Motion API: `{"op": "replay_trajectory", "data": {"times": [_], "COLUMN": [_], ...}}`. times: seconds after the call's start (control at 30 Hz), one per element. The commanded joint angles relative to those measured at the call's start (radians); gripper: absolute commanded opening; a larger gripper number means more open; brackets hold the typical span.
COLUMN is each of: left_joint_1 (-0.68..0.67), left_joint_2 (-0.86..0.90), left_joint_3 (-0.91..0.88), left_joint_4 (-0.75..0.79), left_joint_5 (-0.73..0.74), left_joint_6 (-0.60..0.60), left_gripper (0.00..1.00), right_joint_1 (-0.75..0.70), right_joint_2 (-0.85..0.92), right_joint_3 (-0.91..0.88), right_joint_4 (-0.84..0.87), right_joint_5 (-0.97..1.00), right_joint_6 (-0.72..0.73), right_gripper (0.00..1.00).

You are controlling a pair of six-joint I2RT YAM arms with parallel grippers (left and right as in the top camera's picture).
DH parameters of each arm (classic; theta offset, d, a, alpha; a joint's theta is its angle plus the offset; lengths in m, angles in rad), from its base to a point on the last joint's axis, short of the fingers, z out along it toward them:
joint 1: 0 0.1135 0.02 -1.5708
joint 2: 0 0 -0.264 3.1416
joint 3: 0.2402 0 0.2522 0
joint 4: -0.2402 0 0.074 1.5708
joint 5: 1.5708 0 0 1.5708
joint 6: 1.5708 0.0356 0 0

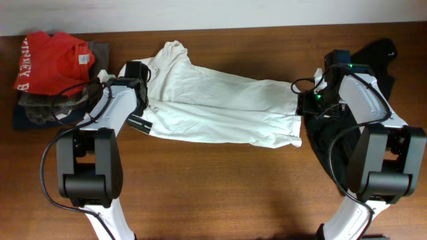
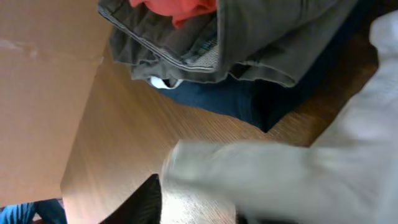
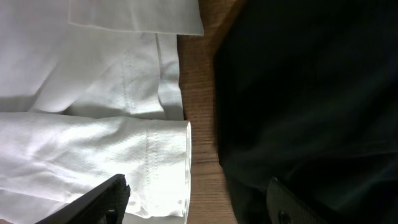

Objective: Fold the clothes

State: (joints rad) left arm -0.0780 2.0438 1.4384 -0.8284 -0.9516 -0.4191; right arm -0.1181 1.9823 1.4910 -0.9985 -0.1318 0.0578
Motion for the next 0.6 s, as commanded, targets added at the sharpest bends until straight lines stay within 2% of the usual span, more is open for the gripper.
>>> {"op": "replay_trajectory", "data": {"times": [0.0,0.2,0.3,0.37,0.5,0.57], "left_joint_1": [0.003,0.003,0.002,0.003,0.002,0.002], "left_joint_2": [-0.032,-0.045,-0.075,-0.098,-0.124,-0.124], "left_joint_3": [0.016,0.019,0.035,0.064,0.209,0.336], "left_joint_4": [0.002,-0.010,-0.022,-0.022,-0.054,-0.141], "left_joint_5": [-0.040,-0.028,0.029,0.106,0.423,0.574], "left_joint_6": [0.046,0.077,0.081,0.135,0.372,0.386], "left_gripper": [0.39,0.39,0.39,0.41,0.73,0.78], "right_joint_1": [-0.001,-0.001,-0.001,-0.001,0.000,0.001], "right_joint_2": [0.008,0.008,0.008,0.008,0.008,0.008], "right_joint_3": [0.016,0.019,0.048,0.089,0.218,0.298], "right_joint_4": [-0.003,-0.003,-0.023,-0.054,-0.160,-0.231], "right_joint_5": [0.008,-0.003,-0.059,-0.103,-0.124,-0.123], "right_joint_6": [-0.002,-0.002,-0.042,-0.055,-0.062,-0.070], "right_gripper": [0.76,0.76,0.76,0.76,0.76,0.76]}}
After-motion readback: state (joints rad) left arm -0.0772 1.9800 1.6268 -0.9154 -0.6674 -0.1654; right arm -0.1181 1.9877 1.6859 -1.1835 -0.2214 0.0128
